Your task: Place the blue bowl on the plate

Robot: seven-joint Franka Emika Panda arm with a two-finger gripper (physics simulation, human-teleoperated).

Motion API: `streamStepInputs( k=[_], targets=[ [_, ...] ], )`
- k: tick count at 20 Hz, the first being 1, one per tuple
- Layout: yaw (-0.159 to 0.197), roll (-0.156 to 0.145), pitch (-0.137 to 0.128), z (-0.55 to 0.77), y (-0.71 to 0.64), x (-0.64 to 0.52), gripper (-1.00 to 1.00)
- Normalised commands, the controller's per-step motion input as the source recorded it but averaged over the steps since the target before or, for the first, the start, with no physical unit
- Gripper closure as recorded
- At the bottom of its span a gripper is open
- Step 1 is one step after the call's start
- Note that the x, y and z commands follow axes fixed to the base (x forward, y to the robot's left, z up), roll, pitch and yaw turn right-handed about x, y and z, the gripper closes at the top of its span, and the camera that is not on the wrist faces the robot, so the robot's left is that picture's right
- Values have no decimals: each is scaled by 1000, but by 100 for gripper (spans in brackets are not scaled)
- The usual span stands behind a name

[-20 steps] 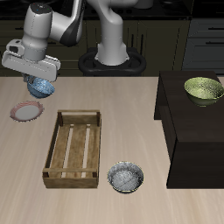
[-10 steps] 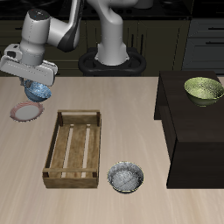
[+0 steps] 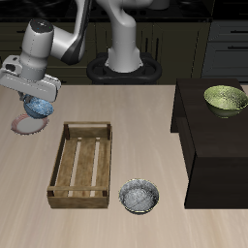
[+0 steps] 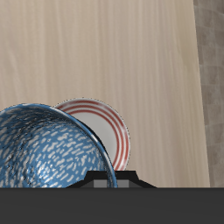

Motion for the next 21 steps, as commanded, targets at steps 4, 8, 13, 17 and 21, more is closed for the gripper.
streamStepInputs(
  k=[4,8,13,17,21],
  targets=[
    [29,-13,46,-350,-20,113,100],
    [-3,-31,10,-142,-29,82,100],
    [7,-7,7,-49,-11,31,-100],
    [12,35,-18,90,144,-35,-100],
    [1,14,-10,121,110,-55,-100]
  ],
)
